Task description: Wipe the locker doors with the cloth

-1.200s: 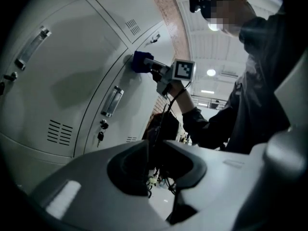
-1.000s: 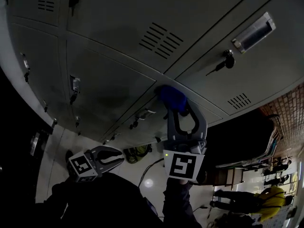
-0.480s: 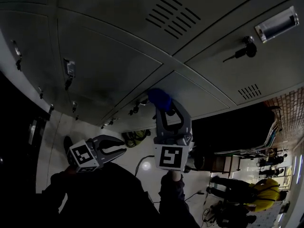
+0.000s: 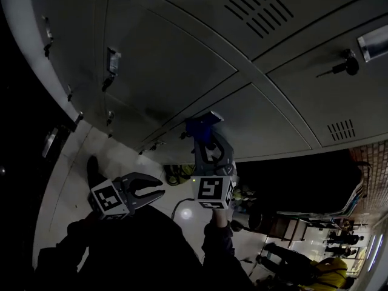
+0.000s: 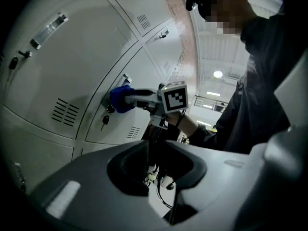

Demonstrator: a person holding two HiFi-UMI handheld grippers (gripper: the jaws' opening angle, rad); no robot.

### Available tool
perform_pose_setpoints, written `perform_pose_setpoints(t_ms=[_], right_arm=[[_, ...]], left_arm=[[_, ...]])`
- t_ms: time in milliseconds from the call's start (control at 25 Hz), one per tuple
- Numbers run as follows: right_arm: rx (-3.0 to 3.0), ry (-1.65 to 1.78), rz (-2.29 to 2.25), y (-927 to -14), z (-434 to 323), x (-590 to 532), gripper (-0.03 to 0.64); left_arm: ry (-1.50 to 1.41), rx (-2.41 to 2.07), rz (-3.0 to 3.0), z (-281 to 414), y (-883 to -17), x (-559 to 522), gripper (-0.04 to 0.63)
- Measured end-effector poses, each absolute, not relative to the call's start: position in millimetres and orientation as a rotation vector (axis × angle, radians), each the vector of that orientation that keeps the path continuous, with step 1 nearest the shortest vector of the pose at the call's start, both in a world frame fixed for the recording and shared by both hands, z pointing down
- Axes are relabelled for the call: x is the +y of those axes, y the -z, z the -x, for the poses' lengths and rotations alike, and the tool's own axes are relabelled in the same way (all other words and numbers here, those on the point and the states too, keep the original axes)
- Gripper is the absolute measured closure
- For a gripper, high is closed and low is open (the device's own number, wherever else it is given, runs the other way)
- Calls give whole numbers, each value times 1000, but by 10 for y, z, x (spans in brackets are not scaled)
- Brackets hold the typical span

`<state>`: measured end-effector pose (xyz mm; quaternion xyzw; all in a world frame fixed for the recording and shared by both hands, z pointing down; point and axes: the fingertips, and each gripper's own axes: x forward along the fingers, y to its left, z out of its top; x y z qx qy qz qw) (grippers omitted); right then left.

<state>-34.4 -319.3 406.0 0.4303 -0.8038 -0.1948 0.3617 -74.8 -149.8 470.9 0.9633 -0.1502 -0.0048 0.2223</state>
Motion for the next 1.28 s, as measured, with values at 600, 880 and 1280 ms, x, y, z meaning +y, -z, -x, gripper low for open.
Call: perform_pose_setpoints(t_ms=[600, 880, 1280], right_arm=[[-2227, 340, -1070, -4427, 382, -2861, 495], [-2264, 252, -1082, -4520, 422, -2796, 495], [-2193, 170, -1078, -4778, 524, -2754, 497]], left_arm=[[-52, -446, -2622, 778, -4724, -1449, 523], [-112, -346, -2627, 739, -4731, -1470, 523], [-172, -260, -2649, 968, -4699, -1651, 523]])
